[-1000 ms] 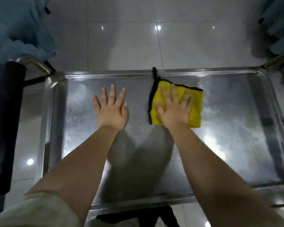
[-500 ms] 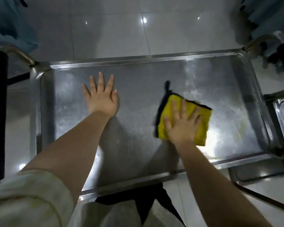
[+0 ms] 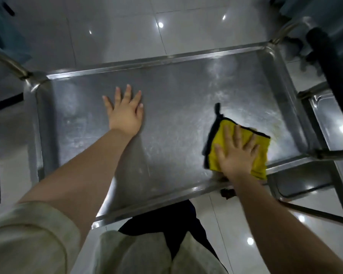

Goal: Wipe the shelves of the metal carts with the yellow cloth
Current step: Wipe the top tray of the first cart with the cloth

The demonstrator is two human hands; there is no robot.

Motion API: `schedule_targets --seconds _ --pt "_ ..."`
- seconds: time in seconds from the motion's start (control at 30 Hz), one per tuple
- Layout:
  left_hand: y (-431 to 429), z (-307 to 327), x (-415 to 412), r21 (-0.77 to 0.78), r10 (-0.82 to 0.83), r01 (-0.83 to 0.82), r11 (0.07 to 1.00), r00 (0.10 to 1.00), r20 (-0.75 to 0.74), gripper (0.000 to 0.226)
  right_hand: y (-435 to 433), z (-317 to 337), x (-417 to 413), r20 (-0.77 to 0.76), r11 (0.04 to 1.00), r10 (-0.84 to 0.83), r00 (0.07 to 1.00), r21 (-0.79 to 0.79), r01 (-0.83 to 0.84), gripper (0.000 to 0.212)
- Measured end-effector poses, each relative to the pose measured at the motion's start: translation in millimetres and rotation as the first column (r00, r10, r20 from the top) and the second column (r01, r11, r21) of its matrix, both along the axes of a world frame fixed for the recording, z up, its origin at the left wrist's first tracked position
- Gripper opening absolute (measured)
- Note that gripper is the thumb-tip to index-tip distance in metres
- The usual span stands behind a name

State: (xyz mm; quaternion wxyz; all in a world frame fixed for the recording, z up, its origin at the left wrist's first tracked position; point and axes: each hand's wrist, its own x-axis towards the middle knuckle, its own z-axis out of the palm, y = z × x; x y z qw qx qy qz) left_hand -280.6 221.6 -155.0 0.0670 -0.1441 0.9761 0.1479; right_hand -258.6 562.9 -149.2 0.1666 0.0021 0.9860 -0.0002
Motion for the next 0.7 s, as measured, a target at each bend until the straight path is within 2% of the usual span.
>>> schedule_targets --seconds 0.07,0.13,0.27,0.4,0.5,0.6,0.67,0.7 --pt "43.9 1.1 -2.6 0.055 -0.096 0.096 0.994 0.995 -0.003 0.051 -36.7 -4.0 29.3 -0.014 0.981 0.191 0.981 -0.028 -0.192 0.069" --pt "89.1 2.2 -13.8 0.103 -0.151 0.149 0.983 0.988 0.015 0.051 -56.2 -7.6 54.6 -0.062 0.914 0.399 0.915 -0.052 -0.402 0.068" --pt "140.3 -0.7 -40.5 0.102 -0.137 0.128 0.986 0.987 0.085 0.053 -32.6 -6.1 48.8 -0.095 0.848 0.512 0.854 -0.102 -0.519 0.067" --pt "151.0 -14.5 -41.9 -0.042 -0.111 0.116 0.992 0.988 0.110 0.057 48.1 -10.5 10.4 -0.054 0.927 0.372 0.927 -0.035 -0.374 0.069" --pt "155.3 -15.1 -43.6 -0.051 -0.108 0.114 0.992 0.990 0.093 0.058 120.1 -2.5 -39.5 0.049 0.991 0.124 0.991 0.046 -0.127 0.070" --pt "159.0 -15.0 -45.9 -0.061 -0.084 0.089 0.994 0.993 0.086 0.058 130.3 3.4 -63.5 0.047 0.993 -0.110 0.993 0.045 0.108 0.066" --pt "158.9 -16.6 -46.7 -0.067 -0.075 0.080 0.995 0.994 0.076 0.058 100.0 2.5 -55.0 0.036 0.997 -0.071 0.997 0.025 0.070 0.065" --pt "158.1 -17.9 -46.7 -0.072 -0.071 0.077 0.994 0.995 0.076 0.058 80.1 1.7 -43.7 0.046 0.999 0.034 0.998 -0.005 -0.034 0.065"
